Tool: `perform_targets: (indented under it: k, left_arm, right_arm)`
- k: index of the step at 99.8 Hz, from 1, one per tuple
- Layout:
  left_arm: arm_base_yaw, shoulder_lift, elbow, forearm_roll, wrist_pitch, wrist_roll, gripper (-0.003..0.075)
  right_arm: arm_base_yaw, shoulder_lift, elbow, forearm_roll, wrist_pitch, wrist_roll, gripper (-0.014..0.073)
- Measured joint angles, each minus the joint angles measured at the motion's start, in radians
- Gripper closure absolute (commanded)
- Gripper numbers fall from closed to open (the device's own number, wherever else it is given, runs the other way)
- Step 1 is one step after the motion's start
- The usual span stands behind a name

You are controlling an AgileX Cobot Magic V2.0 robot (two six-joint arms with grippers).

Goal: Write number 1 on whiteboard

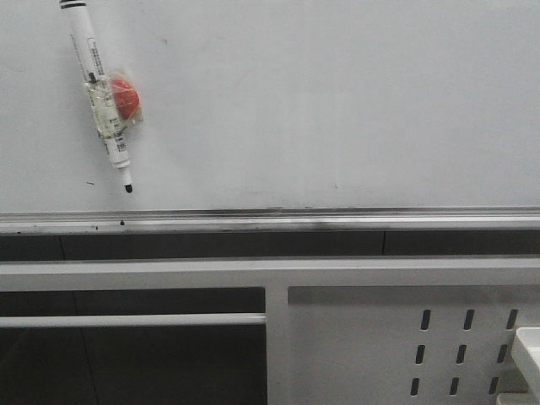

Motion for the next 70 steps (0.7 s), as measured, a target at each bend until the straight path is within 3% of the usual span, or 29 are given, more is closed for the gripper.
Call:
perform_targets:
  k: [47,56,70]
  left_arm:
    - [0.0,0.0,0.0,0.017,0.0,0.0,0.074]
    - [0.0,0.0,0.0,0.017,-0.053,0.0,0.074]
    - [0.0,0.0,0.0,0.018,-0.245,0.0,0.074]
  right_arm:
    - [0.0,0.0,0.0,0.0,0.0,0.0,0.0663]
    - [0.0,0.0,0.0,0.0,-0.007,0.0,0.0663]
    - [0.0,0.0,0.0,0.004,-0.059,0.0,0.0663]
